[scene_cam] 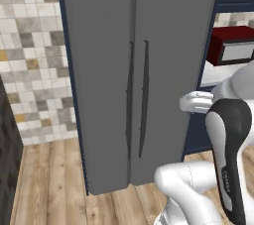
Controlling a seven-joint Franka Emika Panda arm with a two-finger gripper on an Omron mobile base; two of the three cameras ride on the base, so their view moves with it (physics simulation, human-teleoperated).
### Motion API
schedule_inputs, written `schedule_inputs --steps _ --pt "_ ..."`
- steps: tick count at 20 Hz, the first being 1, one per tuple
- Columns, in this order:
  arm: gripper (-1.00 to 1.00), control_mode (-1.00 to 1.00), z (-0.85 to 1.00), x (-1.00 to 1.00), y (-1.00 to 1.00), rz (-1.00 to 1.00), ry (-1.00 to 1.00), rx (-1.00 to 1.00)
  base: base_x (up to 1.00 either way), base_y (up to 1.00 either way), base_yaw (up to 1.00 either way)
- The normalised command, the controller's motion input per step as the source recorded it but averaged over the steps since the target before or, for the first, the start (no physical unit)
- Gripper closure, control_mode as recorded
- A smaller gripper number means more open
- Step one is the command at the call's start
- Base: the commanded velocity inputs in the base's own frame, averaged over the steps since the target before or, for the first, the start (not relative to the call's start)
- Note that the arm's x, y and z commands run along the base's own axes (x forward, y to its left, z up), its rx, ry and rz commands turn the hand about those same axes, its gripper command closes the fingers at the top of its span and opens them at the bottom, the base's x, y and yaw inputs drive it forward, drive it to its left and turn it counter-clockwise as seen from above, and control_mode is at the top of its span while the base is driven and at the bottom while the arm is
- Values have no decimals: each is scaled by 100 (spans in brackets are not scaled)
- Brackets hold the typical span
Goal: Move the hot dog bun to the plate on the dining table and place the condiment next to that plate. Then navigate to the fridge and take the sausage and place it on the plate as well.
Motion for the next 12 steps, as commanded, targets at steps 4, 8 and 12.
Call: schedule_inputs --steps 4,8,12 --pt "-100 -100 -10 99 0 2 0 -9 0 0 0" --pt "-100 -100 -15 86 0 6 0 -10 0 0 0" --pt "-100 -100 -27 84 0 8 0 -7 0 0 0"
